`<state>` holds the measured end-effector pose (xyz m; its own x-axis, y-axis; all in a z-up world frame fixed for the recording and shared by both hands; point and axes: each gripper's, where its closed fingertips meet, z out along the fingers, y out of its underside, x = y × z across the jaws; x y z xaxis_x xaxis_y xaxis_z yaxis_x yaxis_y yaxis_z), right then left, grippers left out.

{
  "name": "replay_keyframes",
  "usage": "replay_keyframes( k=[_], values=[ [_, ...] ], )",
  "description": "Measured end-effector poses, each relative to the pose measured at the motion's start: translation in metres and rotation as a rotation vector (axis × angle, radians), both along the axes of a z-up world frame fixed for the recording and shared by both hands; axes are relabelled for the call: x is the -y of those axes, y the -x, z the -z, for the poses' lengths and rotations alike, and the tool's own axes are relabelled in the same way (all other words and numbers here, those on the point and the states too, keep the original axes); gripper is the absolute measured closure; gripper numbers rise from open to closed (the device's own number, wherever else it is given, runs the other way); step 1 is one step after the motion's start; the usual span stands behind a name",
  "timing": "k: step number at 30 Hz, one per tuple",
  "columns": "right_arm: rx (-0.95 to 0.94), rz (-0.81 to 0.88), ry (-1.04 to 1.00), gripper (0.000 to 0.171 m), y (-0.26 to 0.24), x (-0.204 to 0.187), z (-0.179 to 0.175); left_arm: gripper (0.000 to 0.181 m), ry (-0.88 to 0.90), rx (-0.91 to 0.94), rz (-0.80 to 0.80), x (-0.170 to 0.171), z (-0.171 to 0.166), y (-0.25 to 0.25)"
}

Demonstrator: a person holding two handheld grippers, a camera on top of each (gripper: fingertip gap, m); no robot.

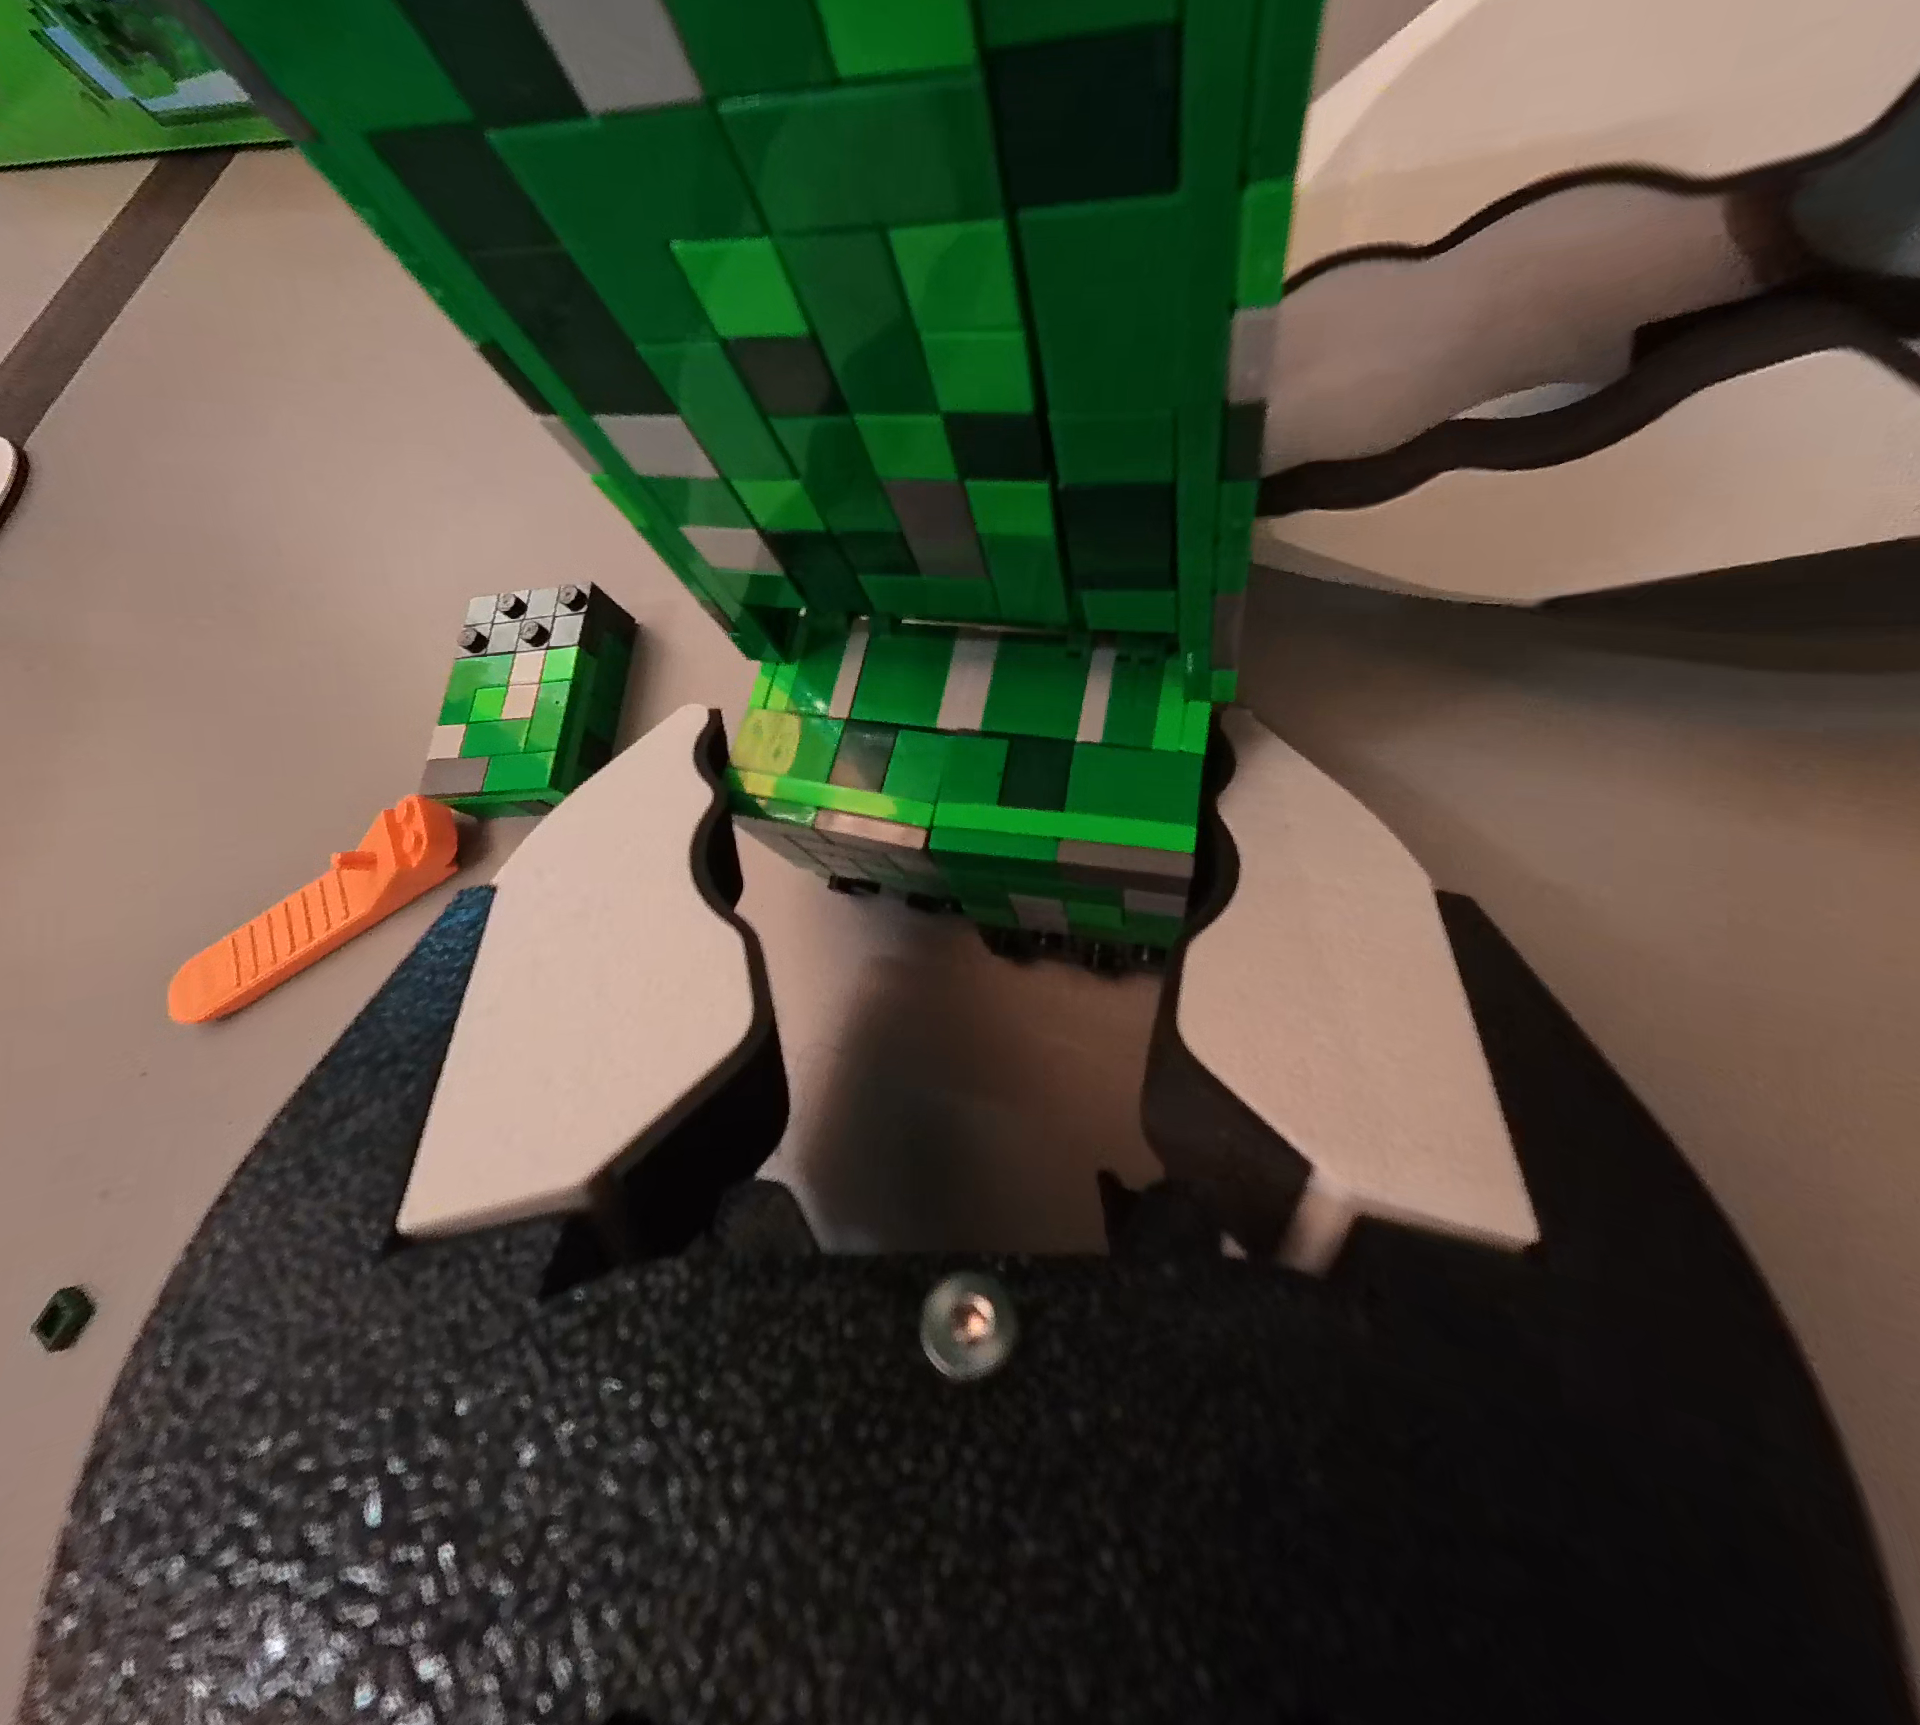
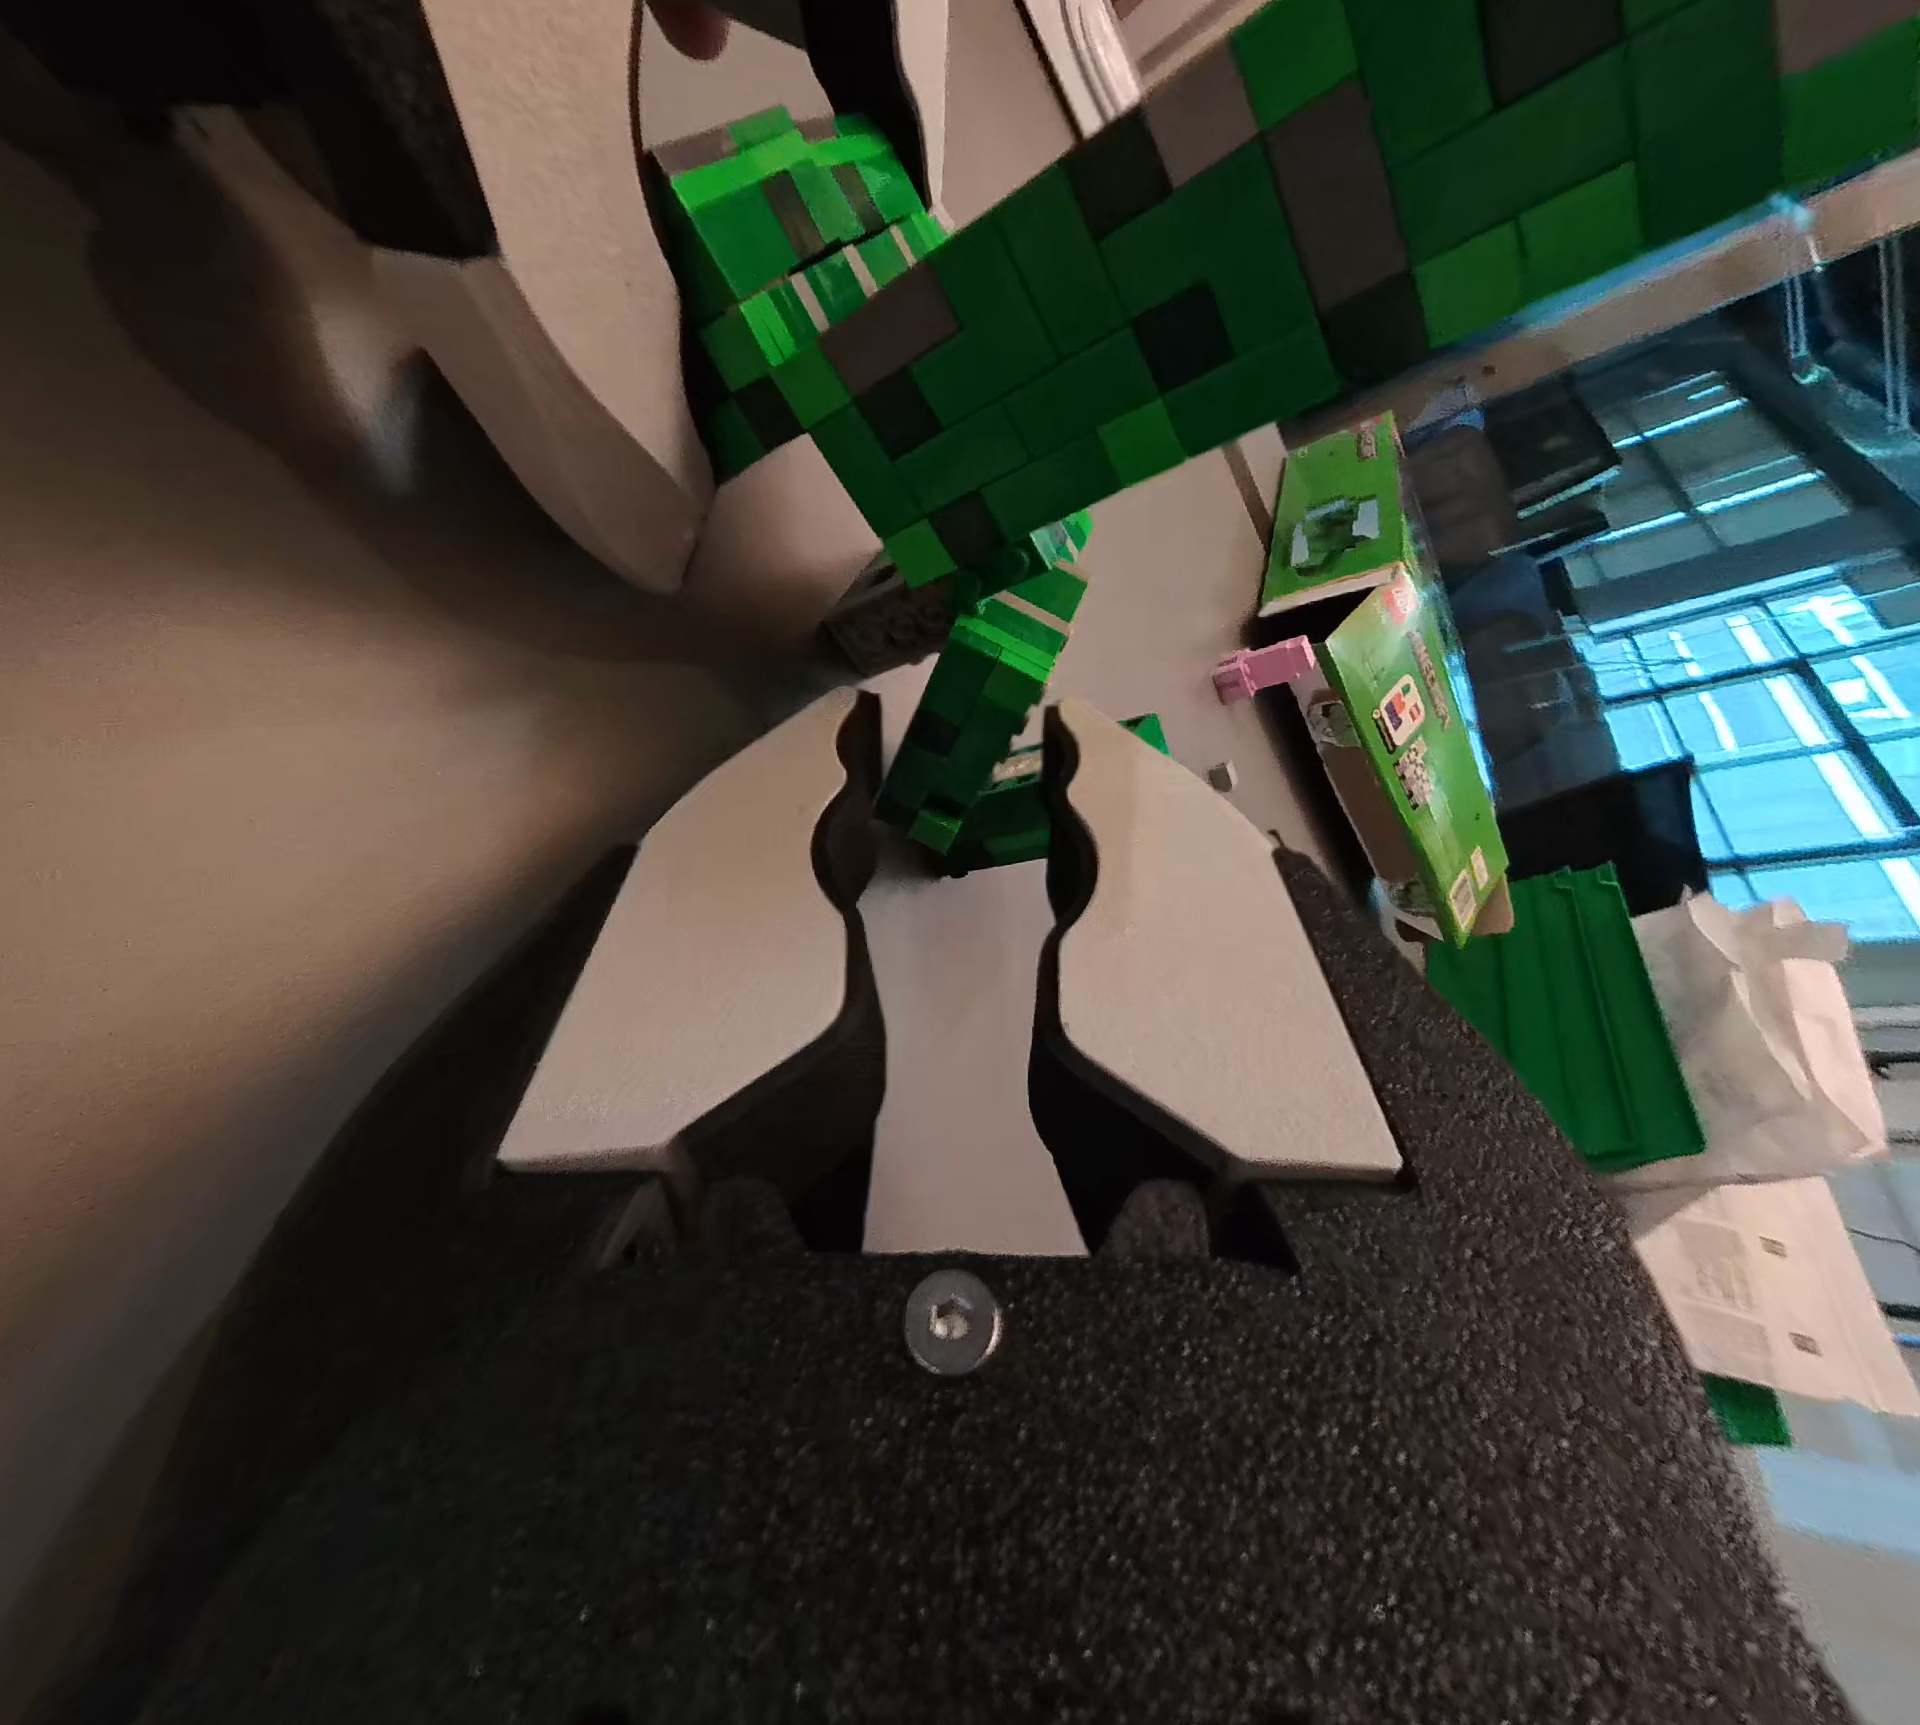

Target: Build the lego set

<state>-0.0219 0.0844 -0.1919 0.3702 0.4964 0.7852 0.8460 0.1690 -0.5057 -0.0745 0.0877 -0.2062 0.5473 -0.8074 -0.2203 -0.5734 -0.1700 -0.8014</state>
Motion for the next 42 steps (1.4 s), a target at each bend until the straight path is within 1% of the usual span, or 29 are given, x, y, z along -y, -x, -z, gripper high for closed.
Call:
replay_keyframes(
  k=[4,7,11,16,17,18,21,23,25,27,28,30,31,33,35,37,38,40,42],
  values=[
    [-0.07,-0.076,0.067,0.13,0.003,0.015,-0.003,0.096,0.005,-0.019,0.012,0.001,0.0,0.007],
    [-0.119,-0.142,0.128,0.125,0.001,0.026,-0.003,0.096,0.038,-0.059,0.026,0.007,0.002,0.02],
    [-0.225,-0.234,0.203,0.123,-0.003,0.033,-0.008,0.096,0.049,-0.058,0.076,0.014,0.002,0.036],
    [-0.405,-0.342,0.279,0.12,-0.008,0.033,-0.025,0.095,0.046,-0.045,0.067,0.013,0.002,0.048],
    [-0.431,-0.368,0.303,0.119,-0.008,0.034,-0.028,0.094,0.044,-0.053,0.063,0.014,0.002,0.05],
    [-0.454,-0.393,0.325,0.118,-0.006,0.035,-0.03,0.088,0.044,-0.06,0.055,0.014,0.003,0.052],
    [-0.466,-0.5,0.42,0.117,0.008,0.044,-0.028,0.076,0.055,-0.065,0.033,0.017,0.004,0.058],
    [-0.42,-0.504,0.47,0.11,0.015,0.042,-0.022,0.07,0.048,-0.076,-0.005,0.022,0.002,0.067],
    [-0.366,-0.515,0.49,0.105,0.018,0.041,-0.019,0.069,0.015,-0.063,-0.068,0.031,-0.008,0.08],
    [-0.354,-0.538,0.475,0.106,0.017,0.038,-0.024,0.075,-0.035,0.009,-0.12,0.049,-0.027,0.084],
    [-0.358,-0.539,0.467,0.106,0.014,0.034,-0.028,0.083,-0.048,0.069,-0.132,0.062,-0.037,0.081],
    [-0.371,-0.531,0.448,0.107,0.005,0.023,-0.034,0.11,-0.021,0.227,-0.092,0.098,-0.052,0.061],
    [-0.371,-0.527,0.443,0.107,-0.001,0.017,-0.035,0.12,0.018,0.304,-0.048,0.117,-0.056,0.045],
    [-0.351,-0.526,0.447,0.105,-0.013,0.005,-0.033,0.119,0.111,0.415,0.0,0.144,-0.059,0.017],
    [-0.314,-0.534,0.501,0.104,-0.023,-0.005,-0.024,0.118,0.206,0.482,-0.031,0.151,-0.057,-0.002],
    [-0.287,-0.543,0.554,0.103,-0.029,-0.011,-0.015,0.118,0.285,0.537,-0.087,0.146,-0.055,-0.016],
    [-0.28,-0.555,0.579,0.104,-0.03,-0.013,-0.012,0.118,0.314,0.562,-0.09,0.144,-0.054,-0.022],
    [-0.273,-0.576,0.627,0.104,-0.031,-0.015,-0.006,0.116,0.344,0.574,-0.141,0.134,-0.046,-0.028],
    [-0.27,-0.583,0.648,0.103,-0.03,-0.018,-0.004,0.106,0.349,0.564,-0.199,0.124,-0.038,-0.03]
  ],
)
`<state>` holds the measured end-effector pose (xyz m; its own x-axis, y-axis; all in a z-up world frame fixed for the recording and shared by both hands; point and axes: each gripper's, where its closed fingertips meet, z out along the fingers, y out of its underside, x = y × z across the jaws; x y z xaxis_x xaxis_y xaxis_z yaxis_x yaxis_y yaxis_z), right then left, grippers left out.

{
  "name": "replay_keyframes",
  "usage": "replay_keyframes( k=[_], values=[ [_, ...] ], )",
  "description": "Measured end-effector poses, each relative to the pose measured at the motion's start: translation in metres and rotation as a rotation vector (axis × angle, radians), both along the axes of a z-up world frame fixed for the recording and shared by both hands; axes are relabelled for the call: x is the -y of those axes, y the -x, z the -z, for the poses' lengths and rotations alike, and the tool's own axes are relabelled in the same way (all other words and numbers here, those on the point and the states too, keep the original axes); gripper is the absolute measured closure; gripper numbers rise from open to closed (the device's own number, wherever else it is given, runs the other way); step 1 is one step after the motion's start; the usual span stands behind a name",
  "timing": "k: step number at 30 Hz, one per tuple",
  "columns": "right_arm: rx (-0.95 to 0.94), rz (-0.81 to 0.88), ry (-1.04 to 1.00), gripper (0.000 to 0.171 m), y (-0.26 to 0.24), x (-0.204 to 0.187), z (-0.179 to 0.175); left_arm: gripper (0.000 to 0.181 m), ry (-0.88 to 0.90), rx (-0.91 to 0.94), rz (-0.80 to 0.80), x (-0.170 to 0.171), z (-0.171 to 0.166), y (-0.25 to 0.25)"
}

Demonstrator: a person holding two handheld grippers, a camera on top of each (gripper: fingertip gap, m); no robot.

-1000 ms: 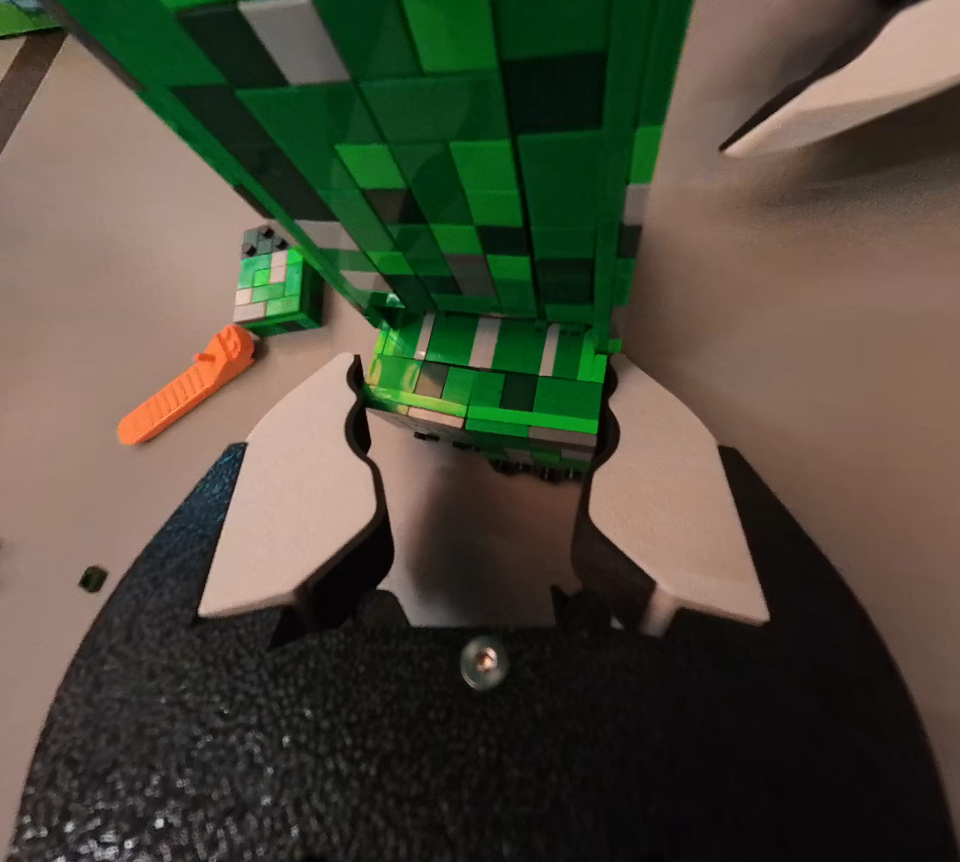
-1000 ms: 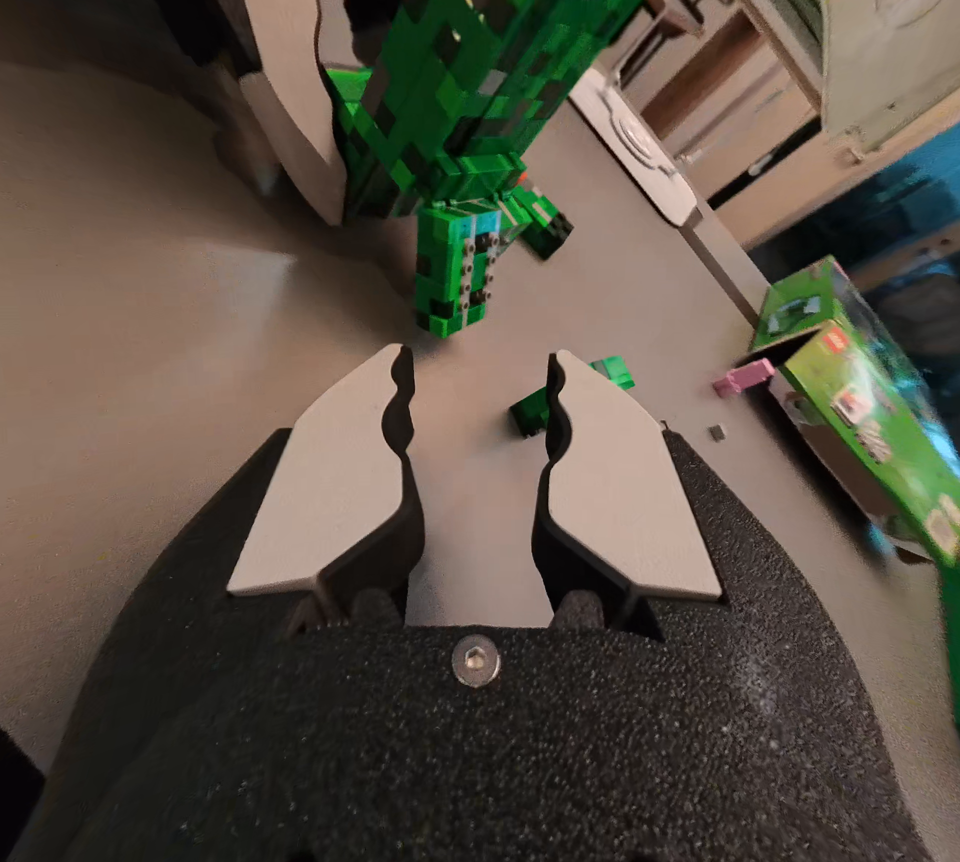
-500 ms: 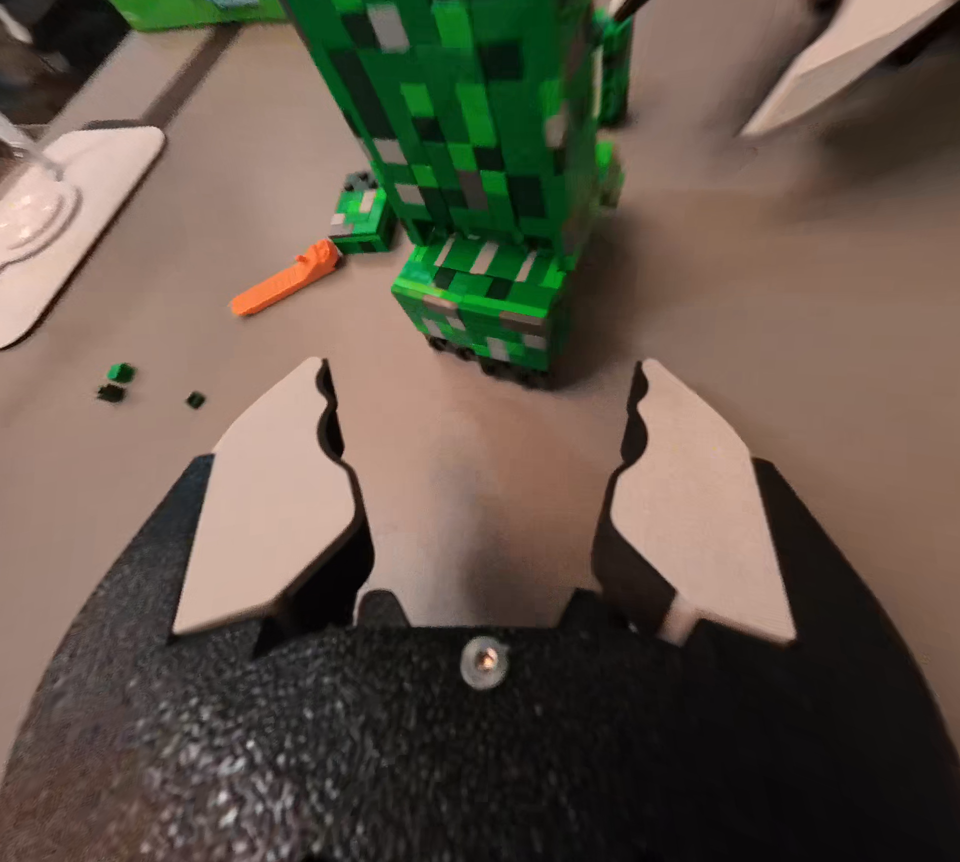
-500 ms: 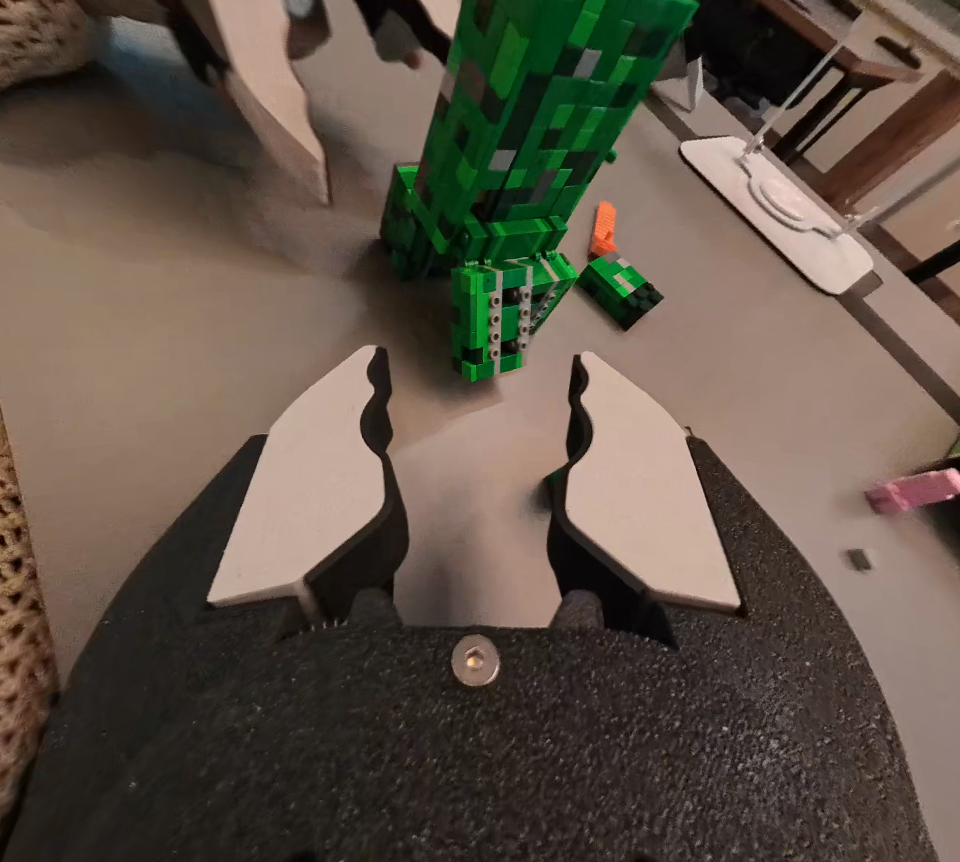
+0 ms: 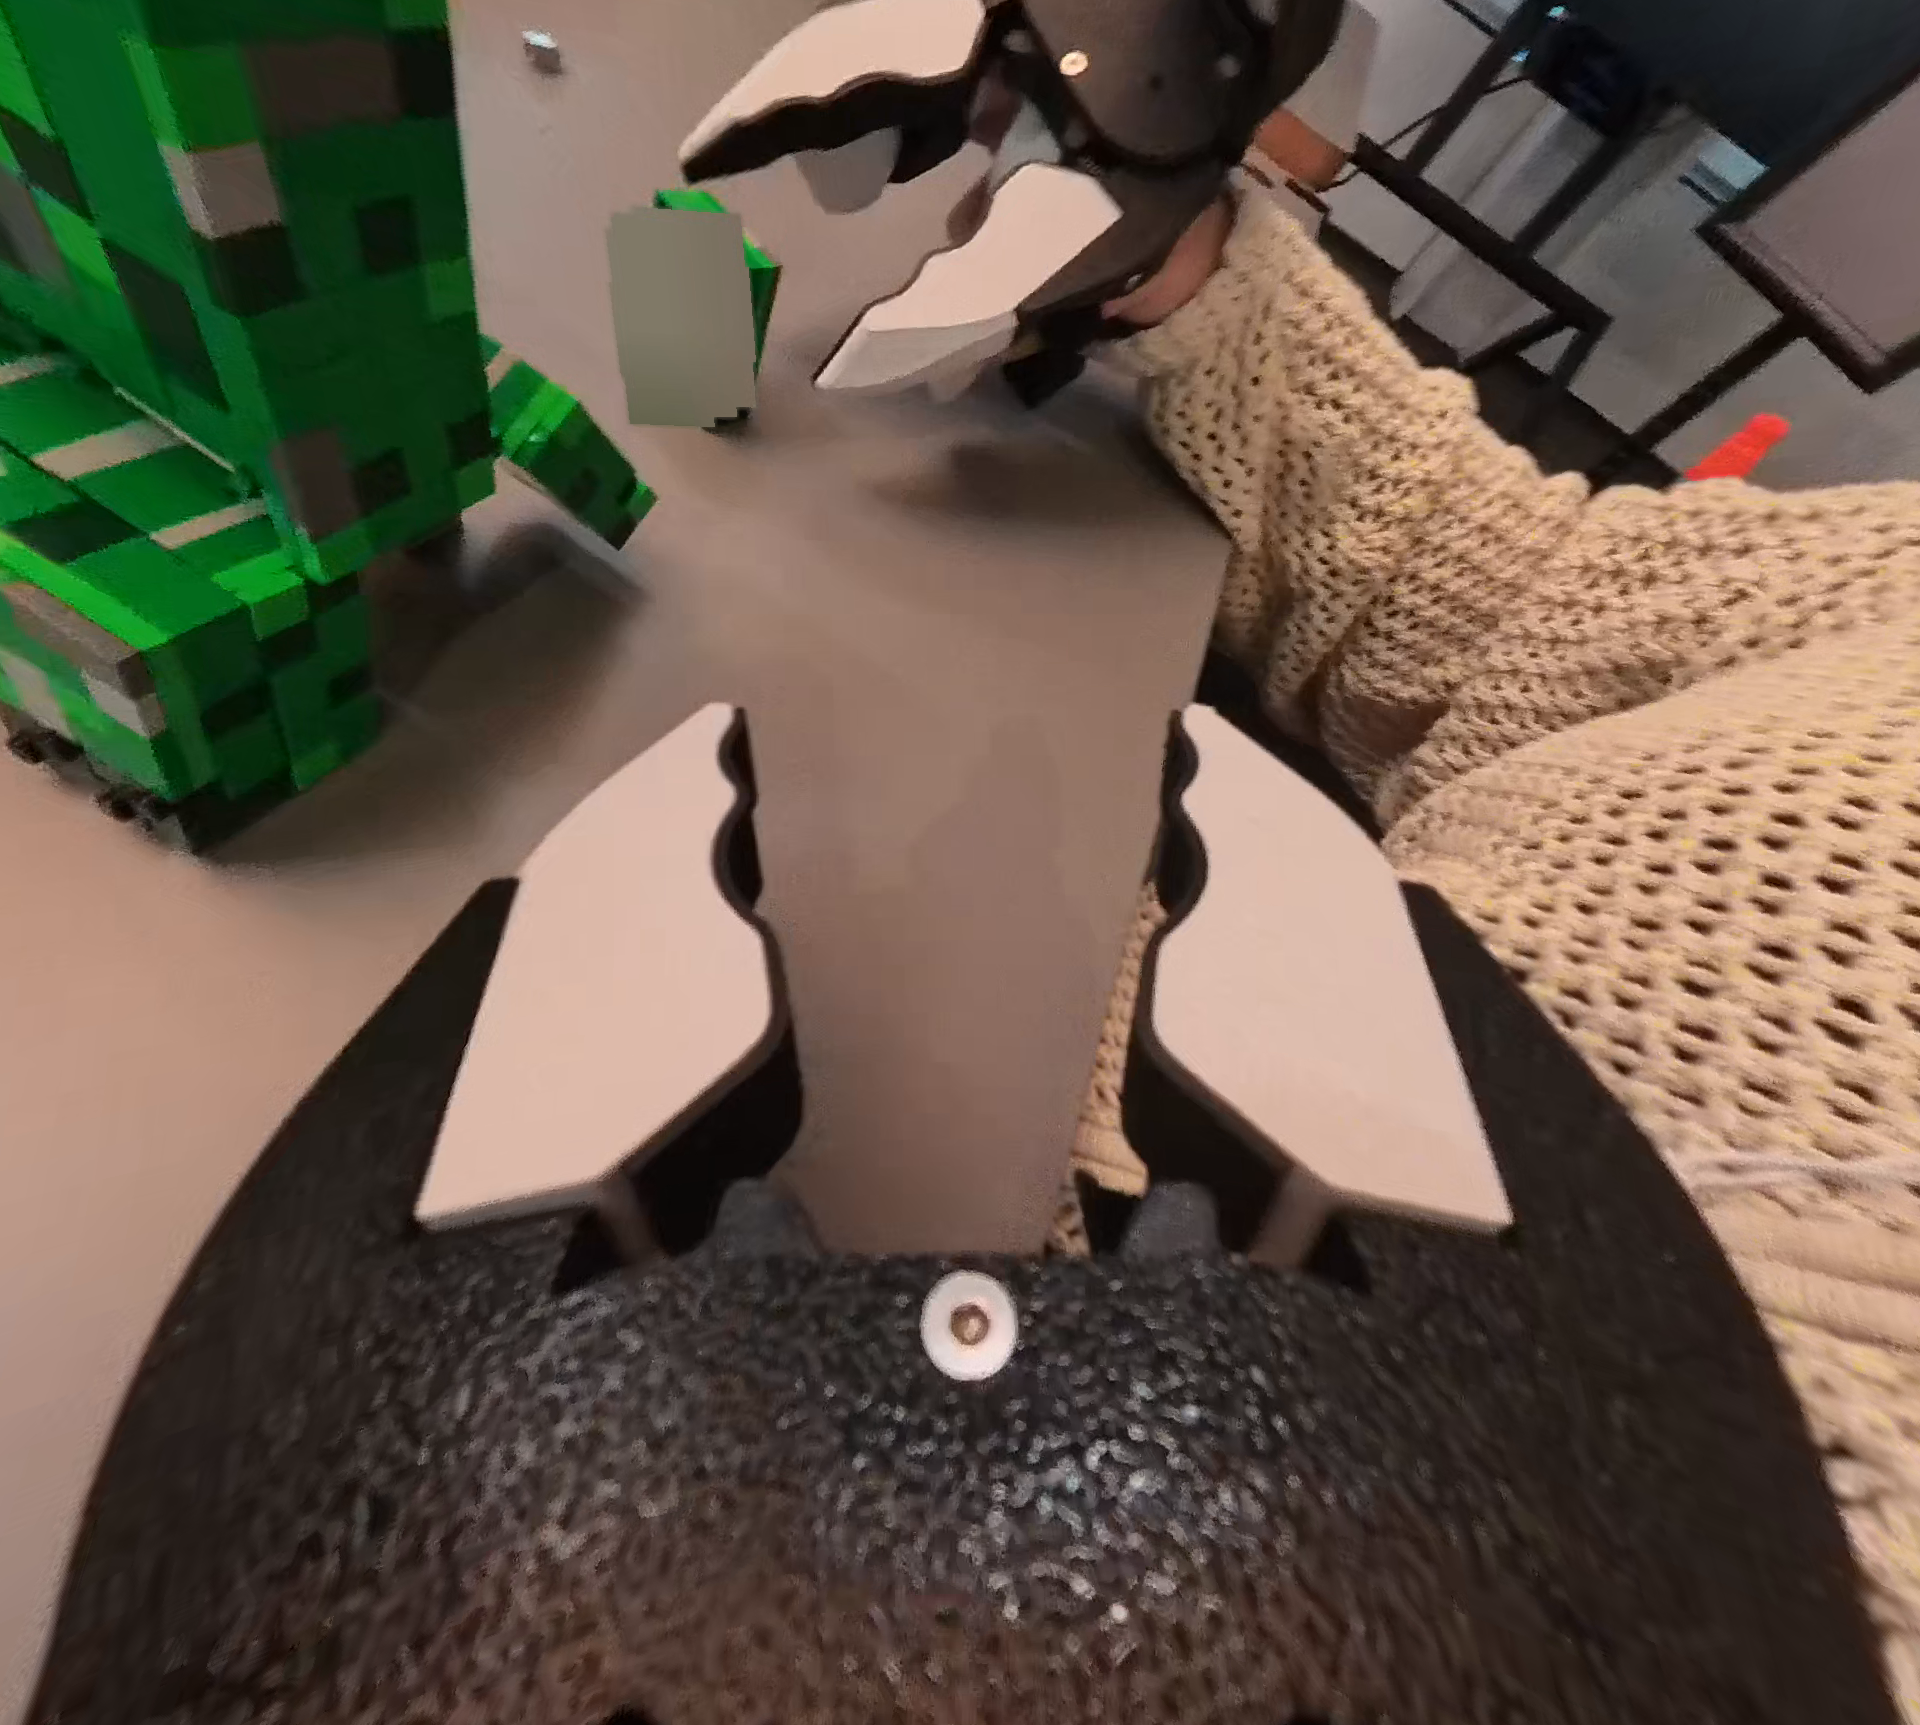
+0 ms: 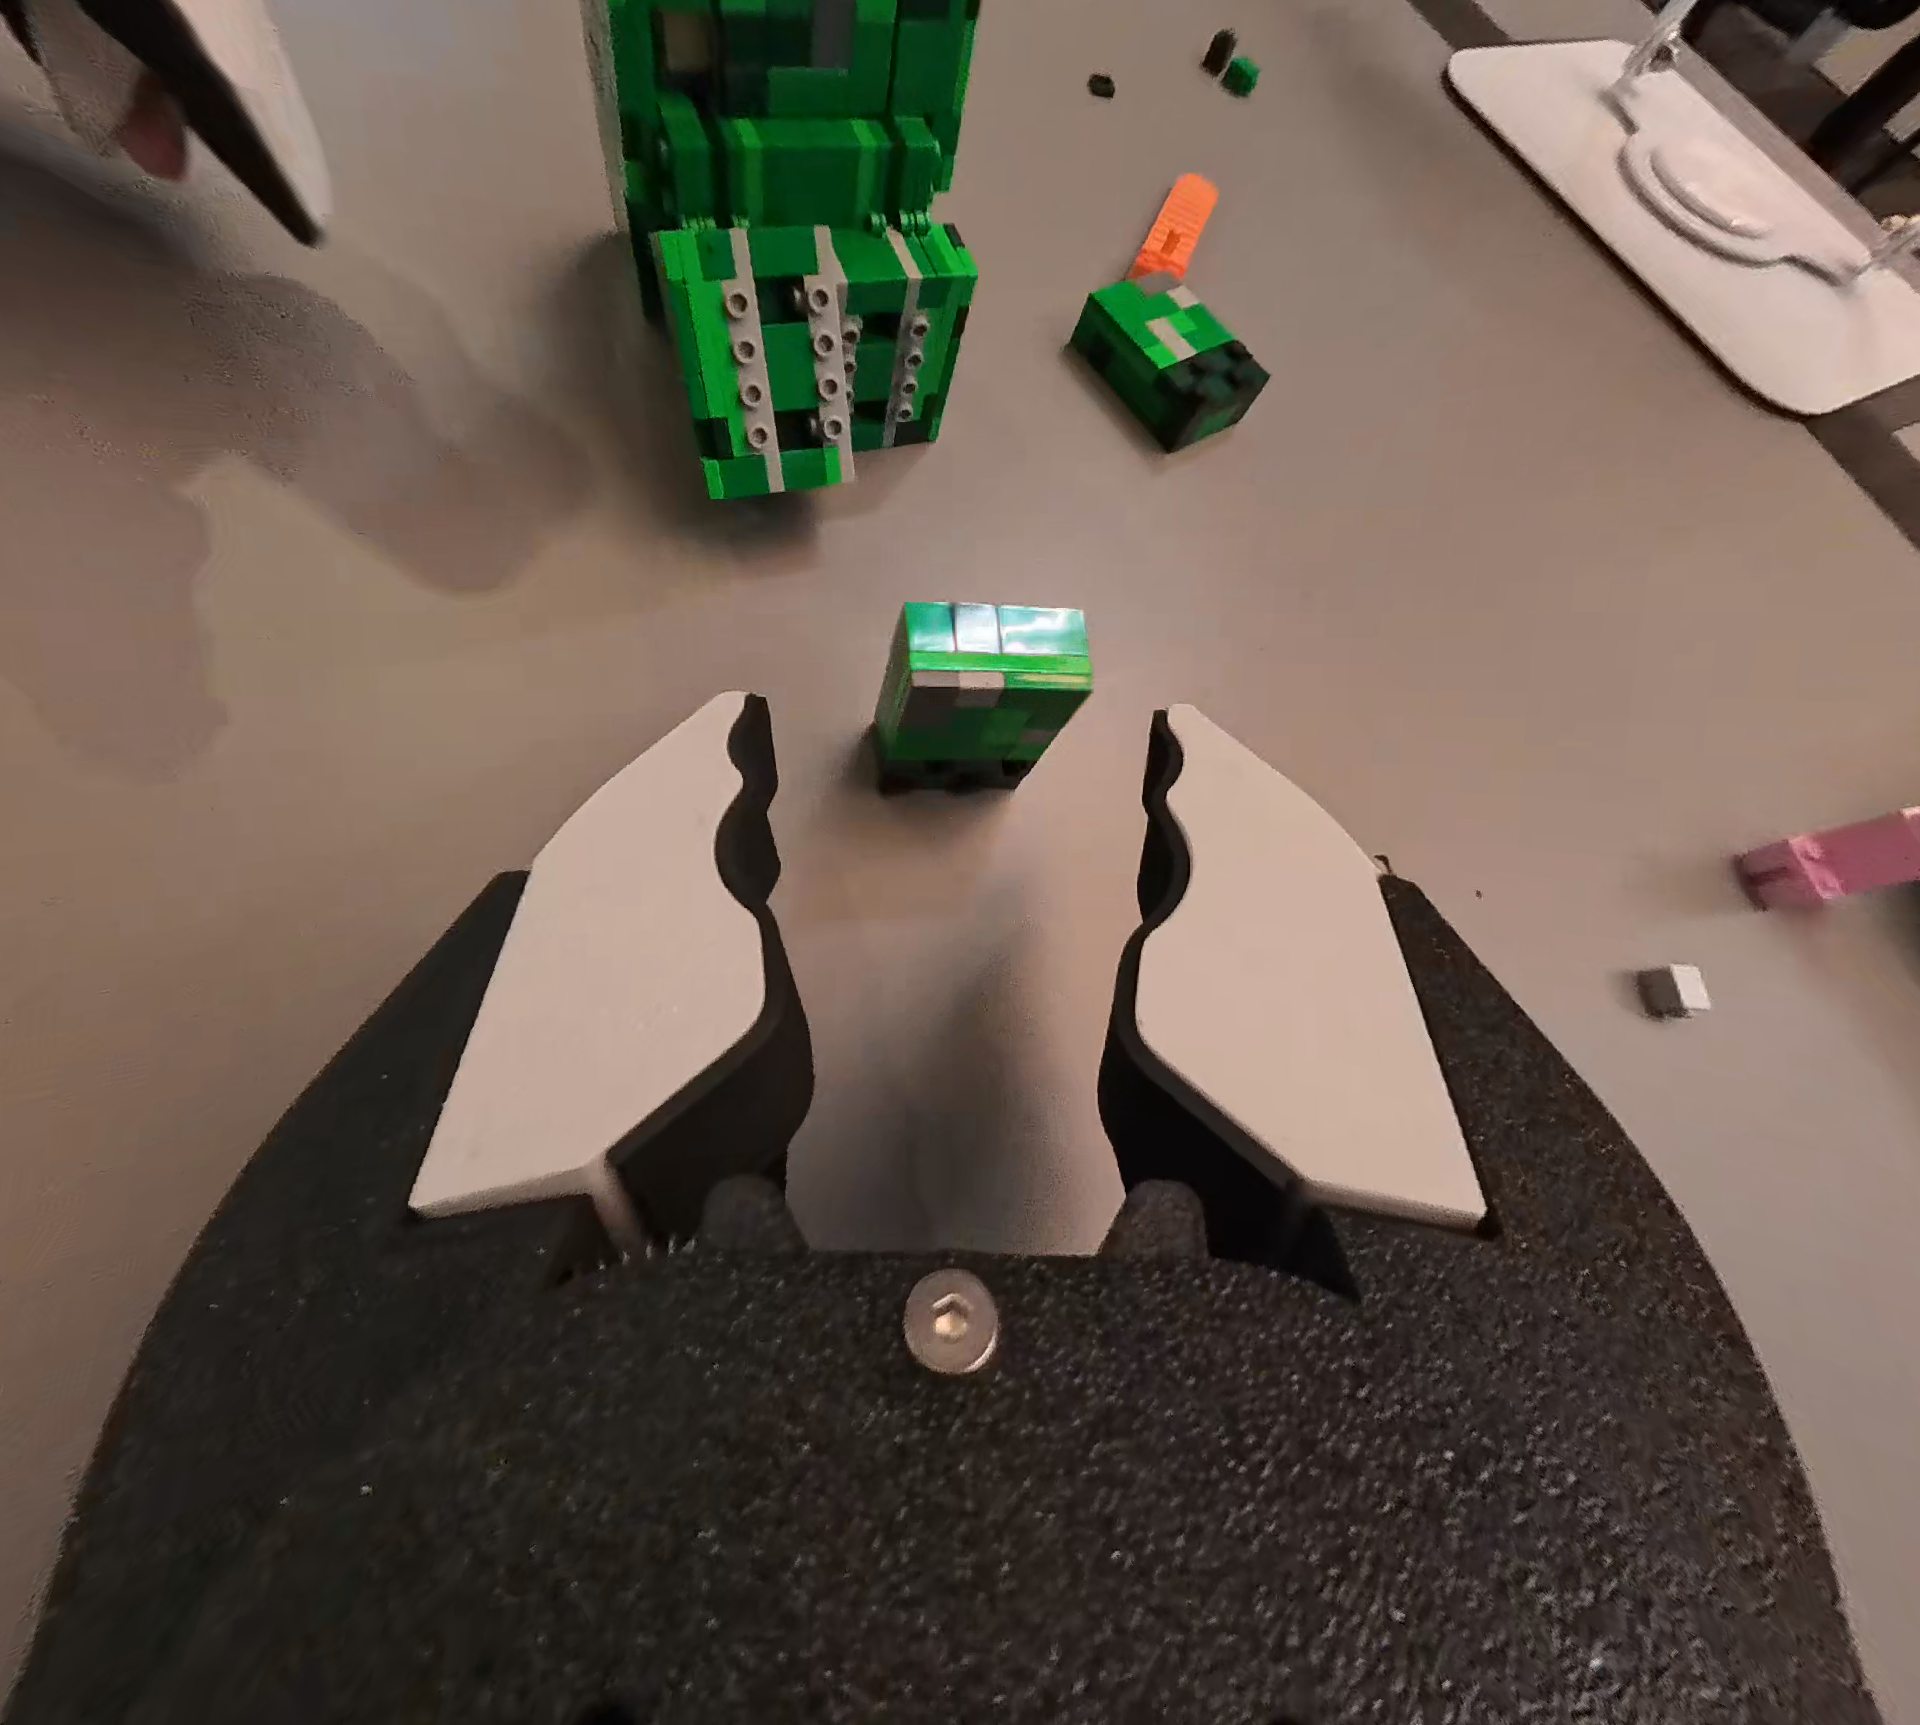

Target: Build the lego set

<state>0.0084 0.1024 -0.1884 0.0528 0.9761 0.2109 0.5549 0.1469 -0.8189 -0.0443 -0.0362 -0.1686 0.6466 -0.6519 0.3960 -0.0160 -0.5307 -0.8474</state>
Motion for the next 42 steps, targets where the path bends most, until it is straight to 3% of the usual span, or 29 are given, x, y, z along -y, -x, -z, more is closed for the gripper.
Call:
replay_keyframes(
  k=[5,11,21,23,28,34,42],
  values=[
    [-0.054,-0.007,-0.095,0.107,0.004,0.005,-0.019,0.096,0.005,-0.096,-0.055,-0.009,0.014,-0.006],
    [0.015,-0.051,0.02,0.097,0.005,0.0,0.002,0.08,-0.003,-0.126,-0.101,-0.021,0.02,-0.019],
    [0.016,-0.192,0.134,0.125,0.006,-0.004,0.011,0.048,0.009,-0.056,-0.255,-0.056,0.016,-0.028],
    [0.007,-0.207,0.126,0.136,0.006,-0.004,0.01,0.048,0.023,-0.047,-0.247,-0.057,0.018,-0.031],
    [-0.003,-0.259,0.135,0.137,0.012,0.002,-0.001,0.048,0.012,-0.004,-0.26,-0.06,0.013,-0.034],
    [0.002,-0.419,0.297,0.137,0.043,0.029,-0.032,0.049,-0.004,0.019,-0.291,-0.065,0.009,-0.033],
    [0.139,-0.482,0.238,0.137,0.064,0.036,-0.016,0.058,0.002,0.052,-0.348,-0.073,0.008,-0.025]
  ],
)
